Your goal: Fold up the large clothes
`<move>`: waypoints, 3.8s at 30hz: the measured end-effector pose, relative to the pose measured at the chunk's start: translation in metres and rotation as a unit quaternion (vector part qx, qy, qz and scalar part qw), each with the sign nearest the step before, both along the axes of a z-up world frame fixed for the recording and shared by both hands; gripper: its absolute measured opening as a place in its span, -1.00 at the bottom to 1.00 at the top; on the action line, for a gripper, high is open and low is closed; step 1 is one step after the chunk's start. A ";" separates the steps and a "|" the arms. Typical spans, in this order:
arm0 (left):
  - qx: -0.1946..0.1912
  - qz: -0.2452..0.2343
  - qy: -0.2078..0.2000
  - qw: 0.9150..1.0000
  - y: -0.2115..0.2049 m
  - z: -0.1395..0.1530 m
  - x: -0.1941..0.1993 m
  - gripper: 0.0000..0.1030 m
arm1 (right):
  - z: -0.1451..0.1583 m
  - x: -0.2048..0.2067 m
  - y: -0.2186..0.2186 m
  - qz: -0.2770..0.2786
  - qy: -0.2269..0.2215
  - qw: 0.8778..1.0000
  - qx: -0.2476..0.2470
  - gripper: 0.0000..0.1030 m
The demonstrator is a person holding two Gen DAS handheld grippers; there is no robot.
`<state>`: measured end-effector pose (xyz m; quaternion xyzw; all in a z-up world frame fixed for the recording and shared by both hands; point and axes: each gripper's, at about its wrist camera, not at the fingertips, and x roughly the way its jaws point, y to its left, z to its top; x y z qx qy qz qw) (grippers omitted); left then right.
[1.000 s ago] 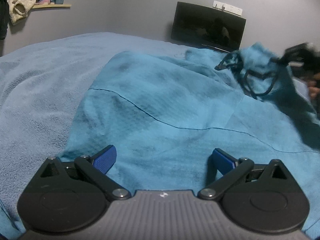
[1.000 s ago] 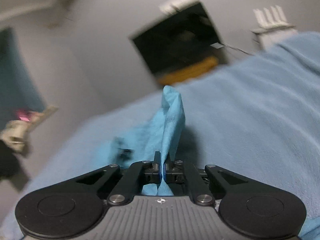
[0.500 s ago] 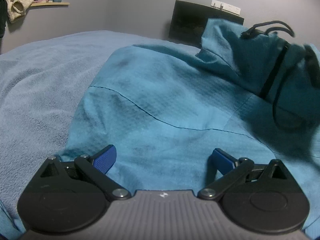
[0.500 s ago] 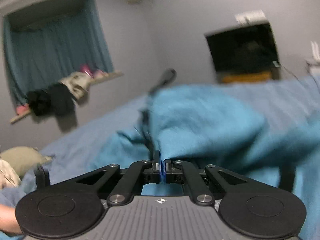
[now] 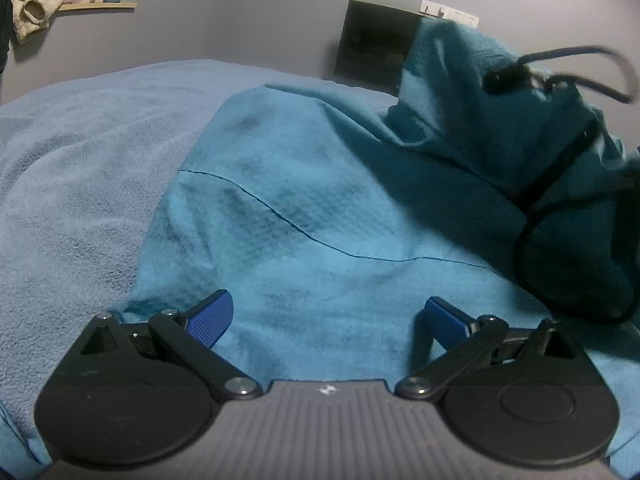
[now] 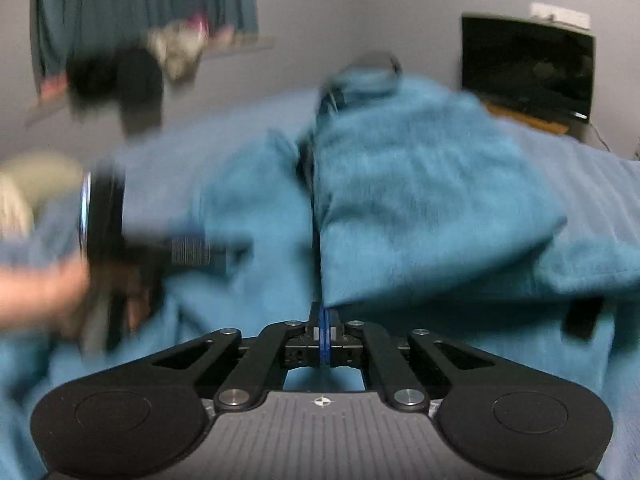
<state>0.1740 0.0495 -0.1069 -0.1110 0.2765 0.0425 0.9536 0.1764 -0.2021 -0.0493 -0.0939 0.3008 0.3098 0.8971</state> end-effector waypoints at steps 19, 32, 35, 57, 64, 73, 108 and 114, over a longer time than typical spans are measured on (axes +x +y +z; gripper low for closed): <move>0.010 -0.004 0.002 1.000 -0.005 0.003 -0.004 0.98 | 0.069 0.147 -0.092 -0.329 -0.024 0.917 0.225 0.33; 0.031 -0.006 -0.001 1.000 -0.010 -0.003 0.007 0.99 | 0.018 0.250 -0.097 -0.336 0.223 0.850 0.338 0.37; 0.028 -0.006 -0.002 1.000 -0.010 -0.003 0.005 0.99 | 0.033 0.256 -0.089 -0.336 0.192 0.858 0.336 -0.90; -0.025 -0.005 -0.014 1.000 0.006 0.003 -0.005 0.99 | 0.095 0.008 0.016 0.044 -0.096 0.992 0.063 -0.97; -0.089 0.038 -0.013 0.995 0.038 0.024 -0.020 0.99 | 0.007 -0.067 -0.024 -0.071 -0.004 0.988 0.137 -0.76; -0.062 0.119 -0.019 0.991 0.095 0.087 -0.086 0.99 | -0.021 -0.053 -0.065 -0.239 0.103 0.922 0.286 -0.05; 0.013 -0.013 -0.038 0.999 0.048 0.075 -0.080 0.99 | 0.014 -0.058 0.010 -0.340 -0.109 0.930 0.085 -0.02; 0.041 -0.099 -0.053 0.993 0.012 0.070 -0.071 0.99 | 0.011 -0.035 0.058 -0.231 -0.091 0.966 0.072 -0.04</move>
